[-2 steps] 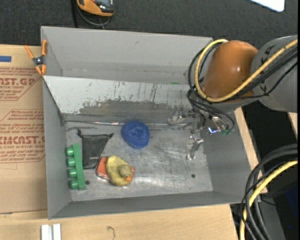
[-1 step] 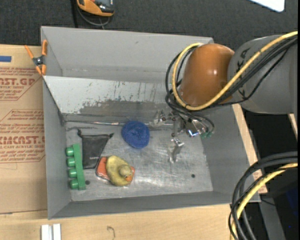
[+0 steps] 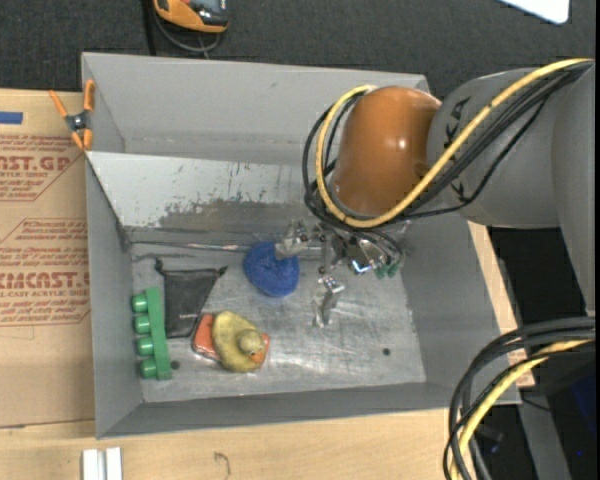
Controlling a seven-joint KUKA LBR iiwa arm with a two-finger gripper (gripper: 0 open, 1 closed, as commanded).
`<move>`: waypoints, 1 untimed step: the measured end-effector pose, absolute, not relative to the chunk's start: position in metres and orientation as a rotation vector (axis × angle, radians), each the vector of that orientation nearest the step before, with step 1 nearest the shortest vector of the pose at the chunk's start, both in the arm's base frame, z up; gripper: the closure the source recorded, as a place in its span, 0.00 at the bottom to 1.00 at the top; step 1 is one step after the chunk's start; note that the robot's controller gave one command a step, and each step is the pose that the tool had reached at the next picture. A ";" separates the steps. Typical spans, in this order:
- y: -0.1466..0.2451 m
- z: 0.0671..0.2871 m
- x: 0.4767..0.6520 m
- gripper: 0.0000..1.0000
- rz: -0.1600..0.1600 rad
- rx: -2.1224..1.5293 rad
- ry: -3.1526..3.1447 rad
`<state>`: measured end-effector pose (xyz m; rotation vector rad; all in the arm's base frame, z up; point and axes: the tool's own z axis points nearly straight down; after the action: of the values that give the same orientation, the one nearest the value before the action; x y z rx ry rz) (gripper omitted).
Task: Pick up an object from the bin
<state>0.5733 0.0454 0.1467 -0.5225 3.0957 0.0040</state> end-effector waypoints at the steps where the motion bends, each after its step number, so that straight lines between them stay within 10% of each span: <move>1: 0.053 0.112 0.589 0.00 0.002 -0.389 3.112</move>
Offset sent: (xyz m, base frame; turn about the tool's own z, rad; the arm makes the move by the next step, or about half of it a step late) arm 0.0167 0.0101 -0.0741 -0.2677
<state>0.5890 0.0529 0.1119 -0.3890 3.1120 0.0019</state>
